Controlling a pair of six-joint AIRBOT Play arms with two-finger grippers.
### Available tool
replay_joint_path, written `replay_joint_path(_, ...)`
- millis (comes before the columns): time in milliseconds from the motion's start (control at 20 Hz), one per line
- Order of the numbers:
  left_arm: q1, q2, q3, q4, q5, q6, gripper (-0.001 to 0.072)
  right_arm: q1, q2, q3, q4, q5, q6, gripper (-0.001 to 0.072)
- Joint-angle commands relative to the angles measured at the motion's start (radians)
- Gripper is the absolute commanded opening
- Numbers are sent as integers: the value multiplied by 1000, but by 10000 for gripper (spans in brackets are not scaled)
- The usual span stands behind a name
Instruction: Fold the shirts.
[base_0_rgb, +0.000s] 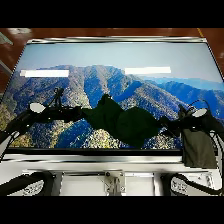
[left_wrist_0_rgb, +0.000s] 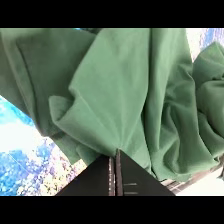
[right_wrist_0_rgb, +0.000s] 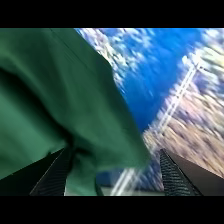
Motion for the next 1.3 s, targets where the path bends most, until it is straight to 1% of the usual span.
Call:
replay_joint_path(0, 0, 2, 1, 0, -15, 0, 33, 51, -47, -9, 56, -88, -1, 683)
replay_joint_path(50, 0, 2, 1, 0, -13, 0, 32, 64, -57, -9, 74, -103, -2, 681)
replay_joint_path(100, 0, 2, 1, 0, -13, 0, 32, 78, -63, -9, 90, -122, -8, 586)
replay_joint_path(200, 1, 2, 8, 0, -13, 8, 32, 95, -63, -5, 126, -164, -15, 188)
replay_joint_path(250, 5, 2, 21, 1, -12, 40, 33, 95, -63, 6, 153, -166, -16, 64)
replay_joint_path(300, 14, 3, 45, 4, -12, 61, 32, 93, -56, 27, 161, -156, -27, 66)
replay_joint_path(400, 50, 15, 122, 4, -13, 60, 32, 93, -14, 98, 158, -126, -92, 65)
replay_joint_path(550, 118, 68, 317, 4, -13, 61, 32, 93, 101, 276, 176, -28, -202, 64)
replay_joint_path(650, 153, 109, 481, 4, -13, 61, 32, 93, 203, 428, 190, -16, -214, 65)
replay_joint_path(800, 187, 163, 780, 4, -13, 61, 32, 93, 355, 682, 191, -123, -212, 65)
replay_joint_path(900, 187, 184, 975, 18, -11, 60, 32, 93, 436, 834, 190, -245, -212, 65)
replay_joint_path(1050, 187, 200, 1215, 45, -12, 60, 32, 93, 516, 988, 174, -418, -200, 64)
replay_joint_path(1150, 187, 210, 1296, 85, -13, 59, 32, 93, 534, 1058, 175, -487, -198, 64)
replay_joint_path(1250, 187, 229, 1301, 153, -21, 45, 32, 93, 531, 1102, 174, -525, -197, 64)
